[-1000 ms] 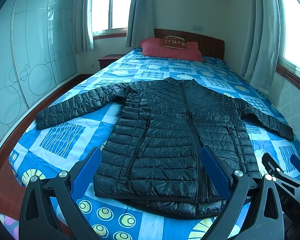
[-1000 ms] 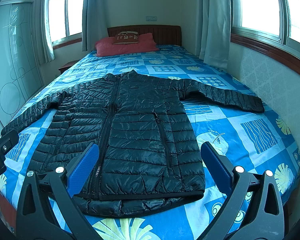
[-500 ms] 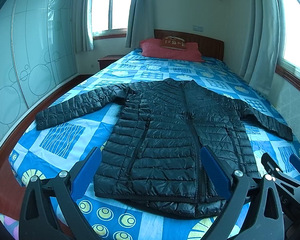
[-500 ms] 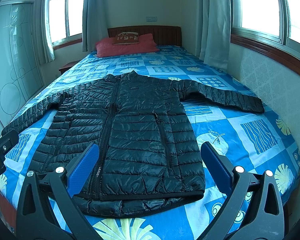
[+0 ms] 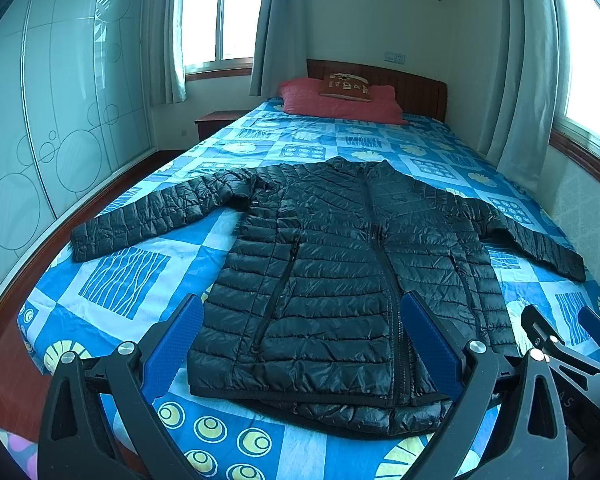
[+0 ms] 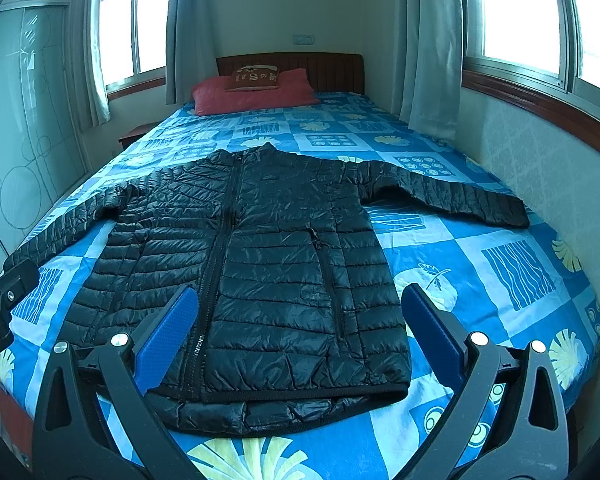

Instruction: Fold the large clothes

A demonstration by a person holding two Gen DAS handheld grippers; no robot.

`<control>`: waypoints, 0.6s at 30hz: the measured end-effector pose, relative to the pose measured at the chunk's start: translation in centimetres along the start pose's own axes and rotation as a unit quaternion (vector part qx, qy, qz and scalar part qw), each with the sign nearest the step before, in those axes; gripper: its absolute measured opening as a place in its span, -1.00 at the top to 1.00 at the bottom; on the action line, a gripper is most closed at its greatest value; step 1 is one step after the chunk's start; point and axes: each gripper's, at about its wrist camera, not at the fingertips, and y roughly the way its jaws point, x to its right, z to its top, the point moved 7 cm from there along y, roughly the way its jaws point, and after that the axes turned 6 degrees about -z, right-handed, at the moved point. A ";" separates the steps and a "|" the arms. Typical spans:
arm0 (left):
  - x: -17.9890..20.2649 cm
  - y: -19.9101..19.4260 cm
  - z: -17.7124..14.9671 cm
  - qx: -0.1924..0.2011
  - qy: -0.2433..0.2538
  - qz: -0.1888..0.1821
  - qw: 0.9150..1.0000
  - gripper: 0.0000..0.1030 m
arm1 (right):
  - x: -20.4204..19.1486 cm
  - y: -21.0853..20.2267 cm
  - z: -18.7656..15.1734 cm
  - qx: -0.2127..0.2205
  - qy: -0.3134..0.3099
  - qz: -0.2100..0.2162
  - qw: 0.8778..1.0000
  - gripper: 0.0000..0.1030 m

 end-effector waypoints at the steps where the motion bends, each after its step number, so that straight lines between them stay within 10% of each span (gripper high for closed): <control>1: 0.0 0.0 0.0 0.000 0.000 0.000 1.000 -0.90 | 0.0 0.0 0.0 0.000 0.000 0.000 1.000 -0.96; 18: -1.1 1.0 0.2 -0.007 -0.020 0.003 1.000 -0.90 | 0.3 1.6 0.0 -0.005 0.016 0.006 1.000 -0.96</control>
